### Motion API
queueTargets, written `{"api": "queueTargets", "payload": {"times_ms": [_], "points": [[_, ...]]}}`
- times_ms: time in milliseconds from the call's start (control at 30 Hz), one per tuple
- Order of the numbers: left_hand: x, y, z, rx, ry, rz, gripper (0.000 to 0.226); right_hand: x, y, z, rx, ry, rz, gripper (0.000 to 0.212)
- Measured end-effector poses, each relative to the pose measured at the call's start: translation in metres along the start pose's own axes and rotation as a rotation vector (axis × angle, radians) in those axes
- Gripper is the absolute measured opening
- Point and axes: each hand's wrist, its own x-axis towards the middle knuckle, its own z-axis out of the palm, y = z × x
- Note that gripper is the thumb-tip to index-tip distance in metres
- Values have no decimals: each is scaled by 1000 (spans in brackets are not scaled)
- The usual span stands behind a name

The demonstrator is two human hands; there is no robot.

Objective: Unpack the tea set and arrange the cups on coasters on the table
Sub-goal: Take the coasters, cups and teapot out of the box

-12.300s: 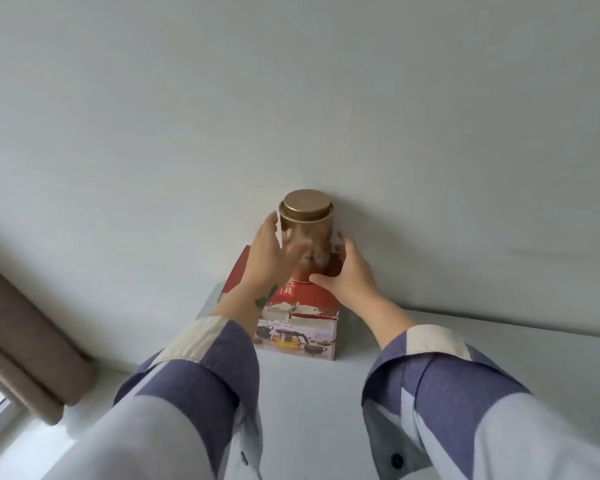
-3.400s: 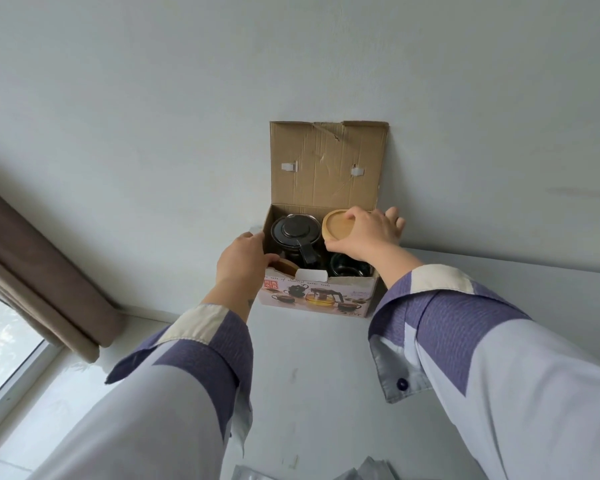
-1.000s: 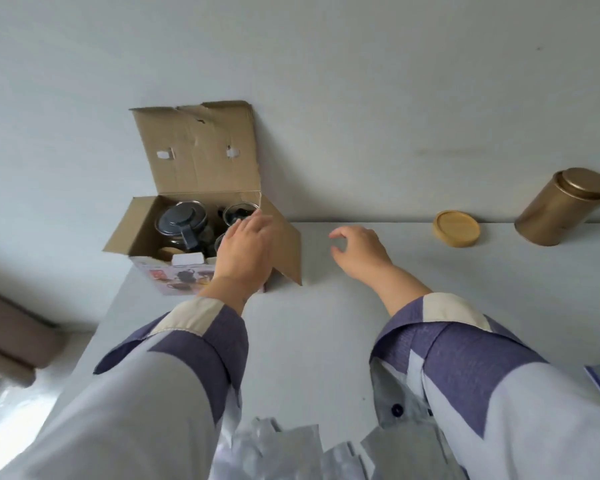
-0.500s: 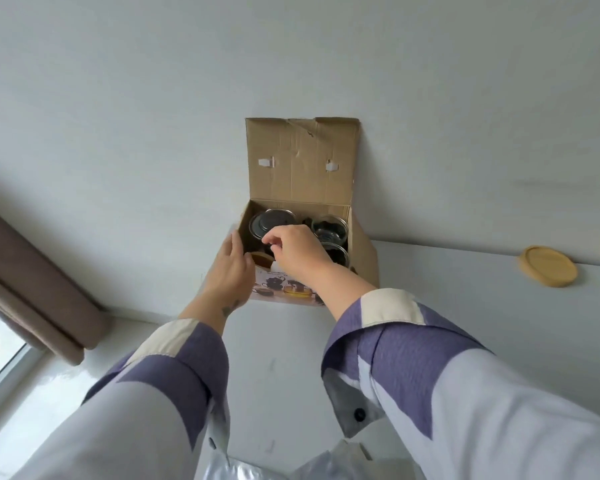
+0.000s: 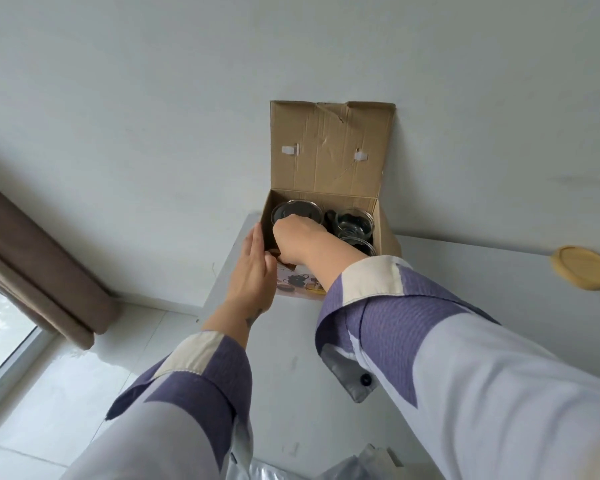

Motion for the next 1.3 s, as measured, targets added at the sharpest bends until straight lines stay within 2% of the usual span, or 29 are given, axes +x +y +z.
{"api": "queueTargets", "payload": {"times_ms": [167, 400, 667, 767, 900, 1000, 1100, 1267, 1300], "points": [[2, -4, 4, 6, 21, -2, 60, -3, 0, 2, -75, 44, -47, 15], [2, -2, 4, -25, 17, -29, 63, -5, 1, 4, -74, -6, -47, 14], [3, 1, -1, 15, -32, -48, 60, -7, 11, 7, -4, 125, 3, 24], [5, 4, -3, 29, -49, -71, 60, -12, 13, 4, 44, 171, -4, 21], [10, 7, -13, 88, -63, -156, 61, -20, 20, -10, 208, 220, 18, 17], [14, 12, -25, 89, -17, -104, 59, -27, 30, -21, 397, 263, 29, 20], [20, 26, -33, 53, -3, -54, 47, -36, 42, -26, 554, 290, 15, 26], [24, 65, -44, 134, -85, 108, 38, -59, 73, -28, 850, 157, 141, 17], [23, 75, -44, 163, -110, 168, 35, -63, 80, -28, 891, 115, 190, 23]]}}
